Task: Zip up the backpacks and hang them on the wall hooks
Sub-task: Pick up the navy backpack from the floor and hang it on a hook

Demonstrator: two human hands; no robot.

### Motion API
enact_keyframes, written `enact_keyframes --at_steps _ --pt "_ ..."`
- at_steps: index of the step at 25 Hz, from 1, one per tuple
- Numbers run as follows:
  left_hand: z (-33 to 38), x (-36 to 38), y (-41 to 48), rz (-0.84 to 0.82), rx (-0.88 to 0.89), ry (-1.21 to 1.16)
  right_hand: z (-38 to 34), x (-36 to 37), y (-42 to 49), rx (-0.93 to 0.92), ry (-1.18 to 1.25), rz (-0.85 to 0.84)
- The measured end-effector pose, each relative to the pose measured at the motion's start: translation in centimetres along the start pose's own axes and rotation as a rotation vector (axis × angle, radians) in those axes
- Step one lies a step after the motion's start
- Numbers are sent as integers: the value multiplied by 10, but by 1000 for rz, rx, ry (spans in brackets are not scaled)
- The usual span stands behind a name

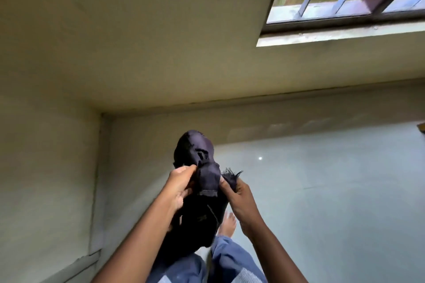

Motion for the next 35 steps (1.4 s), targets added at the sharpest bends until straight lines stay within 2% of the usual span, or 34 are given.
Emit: enact_keyframes --at_steps 2,5,9,12,14,16,19,23,26,28,30,33,35 --pt "7 -8 -24 71 102 -10 -2 -1 -22 4 43 20" --pt "28 -13 -52 37 232 -175 -6 -7 -36 -25 14 -10" --pt "27 8 -72 -221 -19 -430 -20 -13 -39 -97 -58 -79" --pt "15 36 -86 -363 -130 -362 -35 -21 -37 -130 -113 -174" --pt "17 46 -88 -377 -87 -316 -39 -27 -36 -136 -202 -261" --pt "31 50 -88 -350 53 -166 -46 -32 -33 -147 -188 -287" --pt "45 53 -95 -297 250 410 -76 -38 -25 -233 -145 -208" --pt "82 58 -133 -357 316 1004 -129 3 -22 -603 -632 -344" --pt "145 34 -174 -289 502 1268 -168 46 -11 -778 -801 -434" --pt "190 -2 -195 -182 611 1233 -203 77 0 -755 -774 -484" --pt "232 -48 -208 -105 692 1050 -242 116 5 -735 -698 -569" --pt "285 -118 -221 12 865 881 -298 179 4 -787 -736 -664" --pt "315 -153 -226 32 994 751 -337 221 1 -832 -730 -732"
Point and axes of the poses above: each hand's wrist, its own y-axis towards the middle knuckle, its own x-axis out of the palm, z = x × y, the point moved 7 cm from there along y, towards the middle knuckle, and after that the axes turned 2 degrees about y, right-handed, at the moved point
